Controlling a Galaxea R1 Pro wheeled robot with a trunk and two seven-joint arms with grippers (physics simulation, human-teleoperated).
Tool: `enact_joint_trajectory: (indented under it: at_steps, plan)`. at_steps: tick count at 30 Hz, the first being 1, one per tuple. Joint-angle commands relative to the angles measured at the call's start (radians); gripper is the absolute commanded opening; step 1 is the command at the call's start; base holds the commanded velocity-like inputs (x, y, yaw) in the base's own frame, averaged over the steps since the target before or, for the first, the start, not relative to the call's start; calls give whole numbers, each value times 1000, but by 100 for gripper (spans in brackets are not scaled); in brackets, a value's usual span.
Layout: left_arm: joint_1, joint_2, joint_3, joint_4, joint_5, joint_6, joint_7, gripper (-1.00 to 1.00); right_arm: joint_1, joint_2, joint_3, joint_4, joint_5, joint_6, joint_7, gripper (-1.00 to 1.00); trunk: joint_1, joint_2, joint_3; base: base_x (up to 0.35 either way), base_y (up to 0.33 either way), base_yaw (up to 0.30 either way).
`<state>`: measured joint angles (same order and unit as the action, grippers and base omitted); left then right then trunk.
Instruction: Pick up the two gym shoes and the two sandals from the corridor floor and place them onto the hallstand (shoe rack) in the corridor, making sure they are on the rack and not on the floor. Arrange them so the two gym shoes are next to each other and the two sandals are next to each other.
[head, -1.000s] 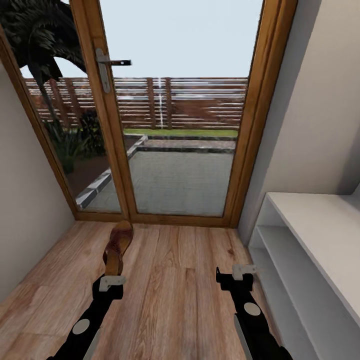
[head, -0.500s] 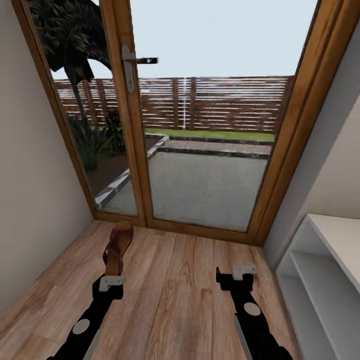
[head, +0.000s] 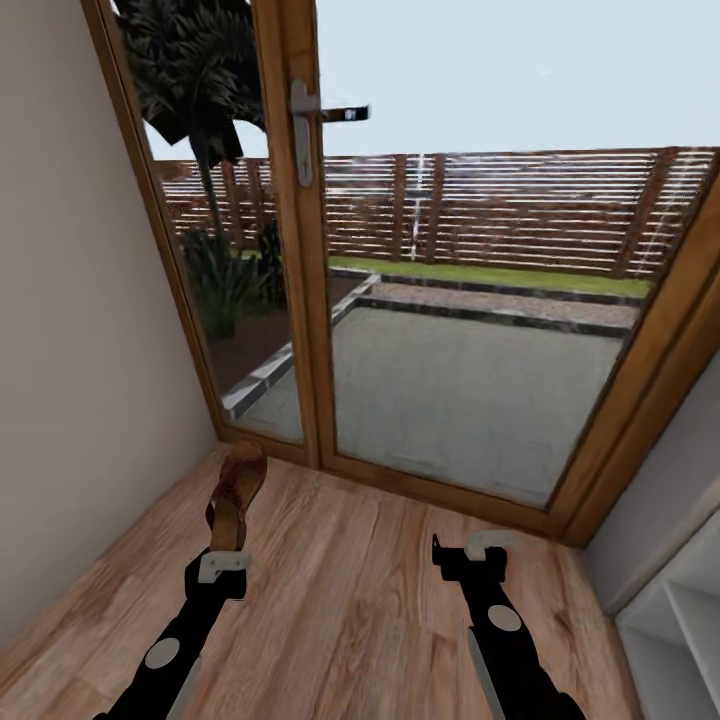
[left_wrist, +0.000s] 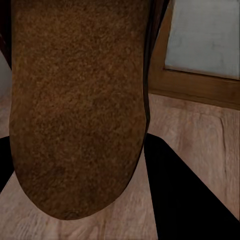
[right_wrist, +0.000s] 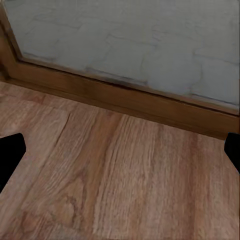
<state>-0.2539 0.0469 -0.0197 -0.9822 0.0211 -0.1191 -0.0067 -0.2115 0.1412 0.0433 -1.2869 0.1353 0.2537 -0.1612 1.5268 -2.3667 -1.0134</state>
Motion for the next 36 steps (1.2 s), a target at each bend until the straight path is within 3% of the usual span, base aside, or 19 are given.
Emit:
enact_joint_trajectory:
  at_steps: [1,12,17,23,36]
  plan:
    - [-1,1,-2,0,-1,-2,-1,-100,0,0,1,-2,10,9,-4,100,0,0,-1,340,-3,277]
    - [0,1,-2,0,-1,-2,-1,-100,0,0,5,1,10,9,-7,100,0,0,-1,340,-1,278]
    - [1,1,-2,0,-1,-3,-1,-100,0,0,44,1,12,9,-8,100,0,0,-1,340,0,278]
    - [1,1,-2,0,-1,-3,-1,-100,0,0,48,1,12,9,-8,100,0,0,-1,313,0,278]
    - [1,1,-2,1,0,-2,-1,-100,0,-1,49,0,13,9,-3,100,0,0,-1,45,0,177]
